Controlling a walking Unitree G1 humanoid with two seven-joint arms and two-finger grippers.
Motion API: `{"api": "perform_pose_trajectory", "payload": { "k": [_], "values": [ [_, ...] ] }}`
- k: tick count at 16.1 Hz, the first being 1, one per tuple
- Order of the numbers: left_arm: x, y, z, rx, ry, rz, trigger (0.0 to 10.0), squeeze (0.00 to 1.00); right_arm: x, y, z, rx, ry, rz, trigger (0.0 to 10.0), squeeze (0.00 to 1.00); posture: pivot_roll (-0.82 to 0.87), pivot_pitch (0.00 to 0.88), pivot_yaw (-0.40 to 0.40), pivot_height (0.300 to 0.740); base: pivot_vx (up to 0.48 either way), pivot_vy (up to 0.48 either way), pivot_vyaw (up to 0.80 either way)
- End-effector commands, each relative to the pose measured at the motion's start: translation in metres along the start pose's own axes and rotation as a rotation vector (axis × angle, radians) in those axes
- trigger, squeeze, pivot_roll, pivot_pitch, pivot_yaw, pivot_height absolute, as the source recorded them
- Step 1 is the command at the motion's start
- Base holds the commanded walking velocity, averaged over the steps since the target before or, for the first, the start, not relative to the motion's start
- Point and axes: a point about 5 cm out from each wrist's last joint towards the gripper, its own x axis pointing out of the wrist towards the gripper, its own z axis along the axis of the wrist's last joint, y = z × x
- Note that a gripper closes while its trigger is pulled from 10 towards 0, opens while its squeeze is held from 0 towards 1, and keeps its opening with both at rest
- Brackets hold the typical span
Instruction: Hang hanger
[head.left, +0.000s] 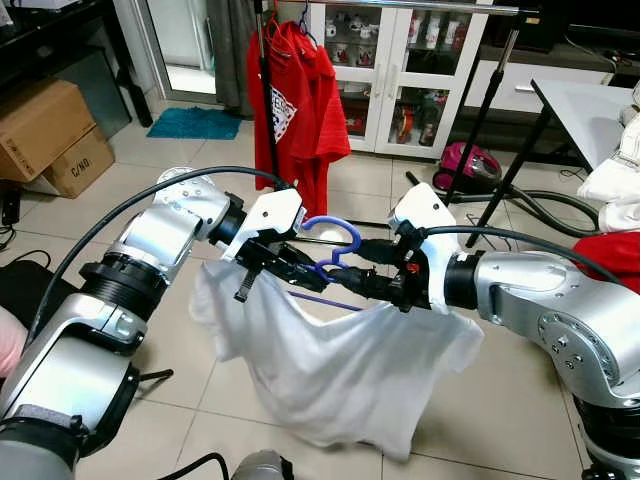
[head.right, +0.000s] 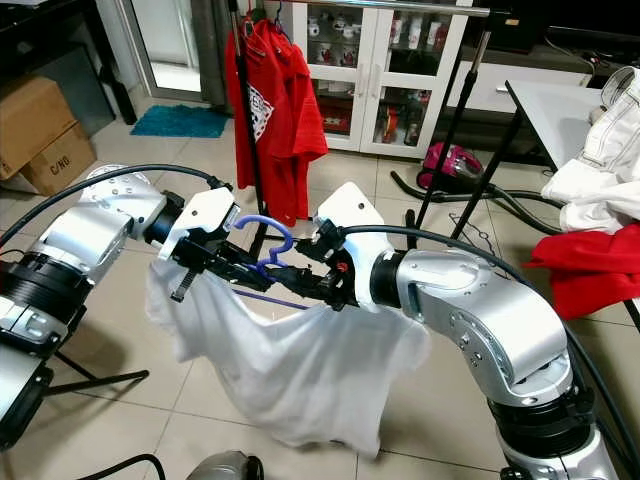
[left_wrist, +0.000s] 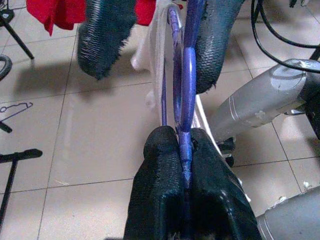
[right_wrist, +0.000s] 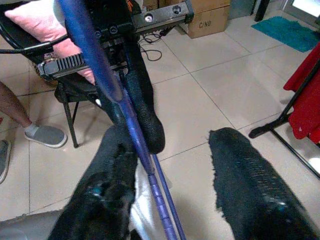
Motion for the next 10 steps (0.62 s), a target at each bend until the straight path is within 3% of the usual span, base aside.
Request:
{"api": "perform_pose_trajectory", "payload": {
  "k": [1,10],
  "values": [
    [-0.0027,0.0046,0.0108,0.051,0.001,0.002,0.0,0.0,-0.0001,-0.0015,0.0026,0.01,0.002,0.006,0.0,0.0,0.03,0.0,0.044,0.74,0.0,0.0,0.0],
    [-0.0006,0.0106,0.0146,0.056,-0.02,0.009,0.0,0.0,0.0002,-0.0024,0.0068,0.048,0.007,0.046,0.0,0.0,0.03,0.0,0.038,0.74,0.0,0.0,0.0]
  ]
}}
